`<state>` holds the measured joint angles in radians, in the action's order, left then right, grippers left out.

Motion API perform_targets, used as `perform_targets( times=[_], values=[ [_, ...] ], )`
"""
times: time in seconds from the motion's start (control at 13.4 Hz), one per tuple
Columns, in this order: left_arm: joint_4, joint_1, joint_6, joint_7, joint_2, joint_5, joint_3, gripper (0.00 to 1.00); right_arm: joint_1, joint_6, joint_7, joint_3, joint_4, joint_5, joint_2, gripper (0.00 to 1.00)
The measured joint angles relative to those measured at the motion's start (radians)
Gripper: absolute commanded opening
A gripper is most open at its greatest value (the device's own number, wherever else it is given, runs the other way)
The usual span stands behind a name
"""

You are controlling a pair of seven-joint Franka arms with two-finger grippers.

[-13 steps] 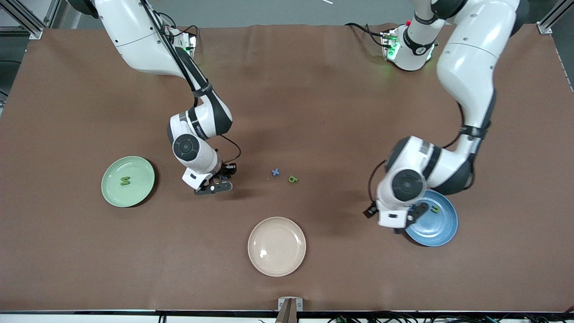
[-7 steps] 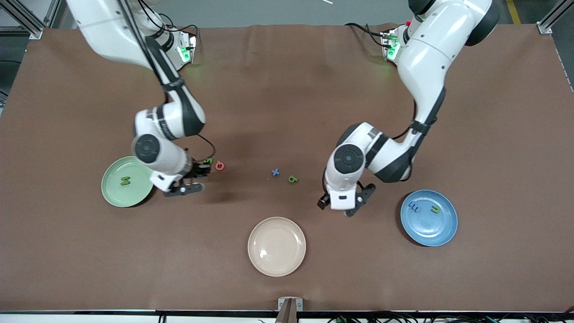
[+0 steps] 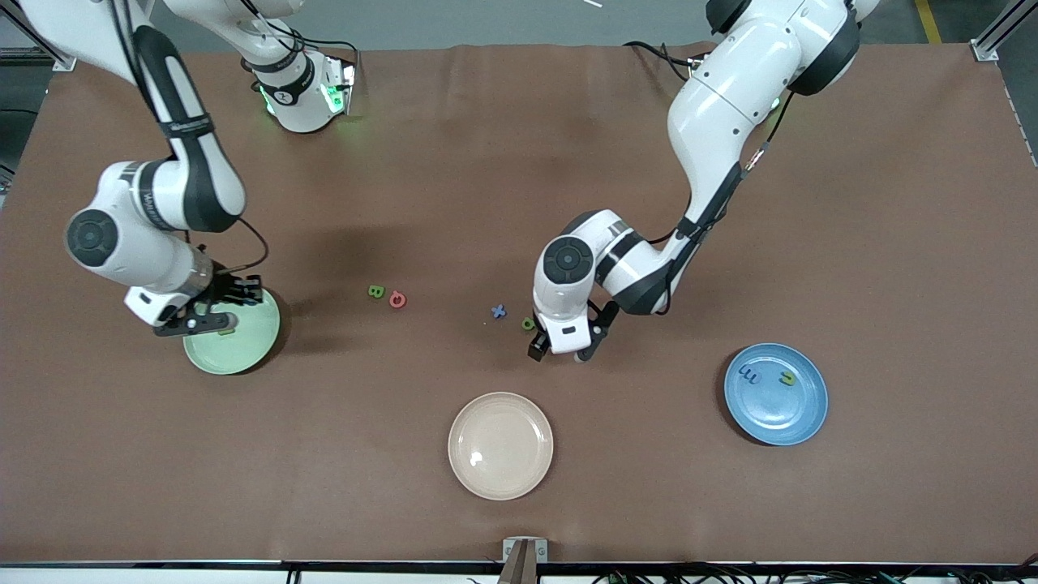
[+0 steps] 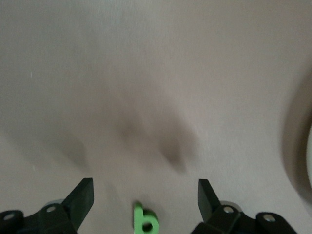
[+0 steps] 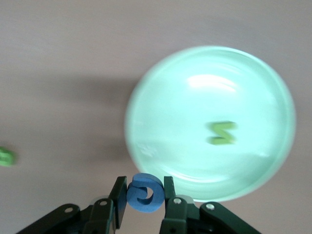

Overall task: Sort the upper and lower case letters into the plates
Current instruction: 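Grasp the green b with the left gripper while the right gripper places C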

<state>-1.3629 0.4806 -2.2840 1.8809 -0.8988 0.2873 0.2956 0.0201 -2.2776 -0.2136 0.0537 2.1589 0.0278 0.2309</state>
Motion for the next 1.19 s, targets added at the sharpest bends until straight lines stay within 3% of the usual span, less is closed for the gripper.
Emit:
perform_targets(
  times=[0.37, 0.89, 1.19],
  values=[
    [0.084, 0.042, -0.001, 0.041, -0.069, 0.000, -0.008, 0.78, 0.172, -0.081, -0.124, 0.000, 0.022, -0.007, 0.038, 0.22],
    [0.101, 0.060, 0.000, 0.041, -0.093, 0.000, -0.010, 0.60, 0.123, -0.154, -0.122, -0.027, 0.036, -0.006, 0.080, 0.22],
    [0.104, 0.066, 0.010, 0.041, -0.093, -0.036, -0.010, 0.10, 0.075, -0.202, -0.112, -0.030, 0.037, -0.005, 0.123, 0.22]
  ],
)
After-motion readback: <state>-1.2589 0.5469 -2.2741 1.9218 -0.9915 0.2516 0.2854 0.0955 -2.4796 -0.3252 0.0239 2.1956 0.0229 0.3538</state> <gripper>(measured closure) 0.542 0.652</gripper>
